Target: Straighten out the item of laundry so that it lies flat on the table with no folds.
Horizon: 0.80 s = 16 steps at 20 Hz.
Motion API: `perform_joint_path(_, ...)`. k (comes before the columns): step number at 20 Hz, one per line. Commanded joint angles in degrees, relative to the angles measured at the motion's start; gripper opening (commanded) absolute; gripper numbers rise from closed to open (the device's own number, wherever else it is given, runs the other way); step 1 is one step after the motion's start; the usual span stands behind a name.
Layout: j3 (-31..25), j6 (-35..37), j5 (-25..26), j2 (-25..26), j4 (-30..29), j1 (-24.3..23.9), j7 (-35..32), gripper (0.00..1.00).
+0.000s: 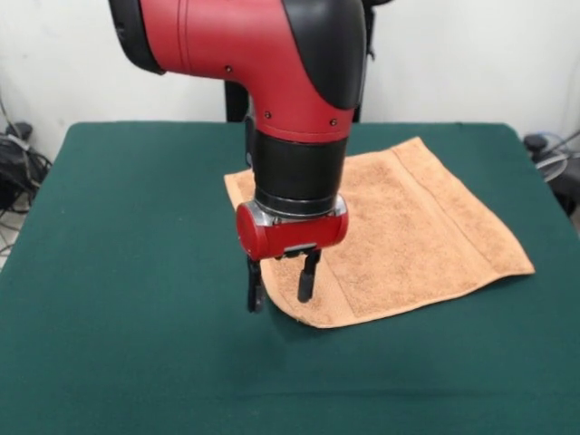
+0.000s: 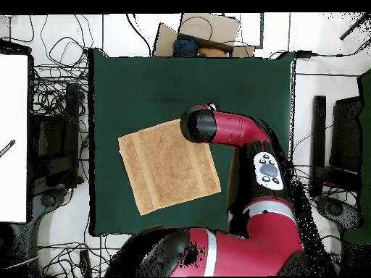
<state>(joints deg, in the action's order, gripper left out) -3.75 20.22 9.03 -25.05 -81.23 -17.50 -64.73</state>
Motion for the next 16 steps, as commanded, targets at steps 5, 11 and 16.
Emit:
perform_joint_path(5, 5.7, -10.1, 3.3, 3.0, -4.2, 5.6, -12.9, 1.00)
perform_joint_path(11, 6.1, -11.0, 1.6, 2.7, -5.7, 6.3, -12.5, 1.00)
perform_joint_path(16, 6.9, -11.7, 1.3, 3.3, -5.1, 6.9, -12.4, 1.00)
